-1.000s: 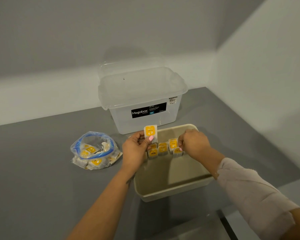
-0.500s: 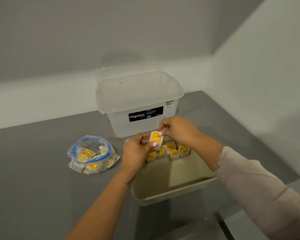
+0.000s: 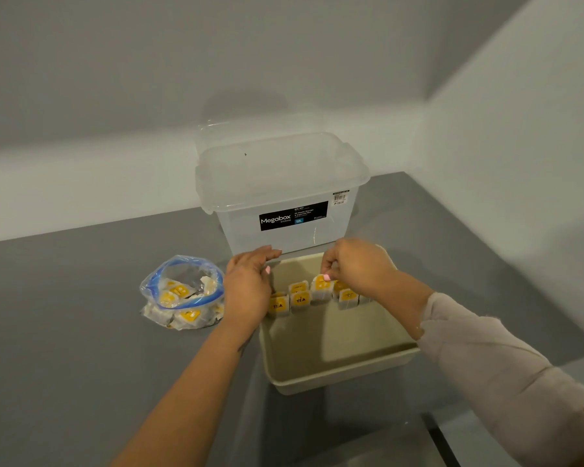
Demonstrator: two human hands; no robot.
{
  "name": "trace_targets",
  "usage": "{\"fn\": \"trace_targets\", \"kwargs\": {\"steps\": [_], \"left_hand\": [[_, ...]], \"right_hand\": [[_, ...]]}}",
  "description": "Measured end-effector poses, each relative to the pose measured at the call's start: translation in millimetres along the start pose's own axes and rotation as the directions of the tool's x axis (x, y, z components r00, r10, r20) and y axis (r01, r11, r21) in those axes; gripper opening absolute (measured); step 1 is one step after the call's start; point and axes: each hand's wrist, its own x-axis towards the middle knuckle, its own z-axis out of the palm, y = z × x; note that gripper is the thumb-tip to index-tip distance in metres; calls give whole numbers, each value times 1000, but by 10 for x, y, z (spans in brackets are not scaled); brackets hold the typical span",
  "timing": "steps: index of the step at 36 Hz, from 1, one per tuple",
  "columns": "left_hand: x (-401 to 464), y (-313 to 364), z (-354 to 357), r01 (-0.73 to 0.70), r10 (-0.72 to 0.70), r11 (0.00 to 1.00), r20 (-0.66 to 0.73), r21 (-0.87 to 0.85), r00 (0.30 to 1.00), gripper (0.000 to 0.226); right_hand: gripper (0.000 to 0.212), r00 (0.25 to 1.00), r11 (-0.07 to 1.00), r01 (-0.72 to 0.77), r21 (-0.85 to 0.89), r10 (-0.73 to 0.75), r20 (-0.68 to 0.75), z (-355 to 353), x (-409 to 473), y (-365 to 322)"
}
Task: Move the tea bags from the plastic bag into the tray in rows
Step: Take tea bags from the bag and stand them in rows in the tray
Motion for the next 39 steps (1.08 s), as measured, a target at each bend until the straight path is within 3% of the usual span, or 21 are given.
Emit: {"fn": "trace_targets", "kwargs": {"steps": [3, 10, 39], "left_hand": [[-4, -87, 14, 12, -12, 1000, 2, 25, 1000, 42], [-39, -175, 57, 8, -8, 1000, 0, 4, 1000, 45], [-20, -211, 84, 23, -21, 998, 44, -53, 999, 37]], "right_hand": [[13, 999, 992, -11, -130, 15, 32, 103, 14, 10], [14, 995, 972, -15, -235, 38, 96, 274, 57, 39], [16, 988, 981, -71, -183, 94, 120, 359, 107, 91]]}}
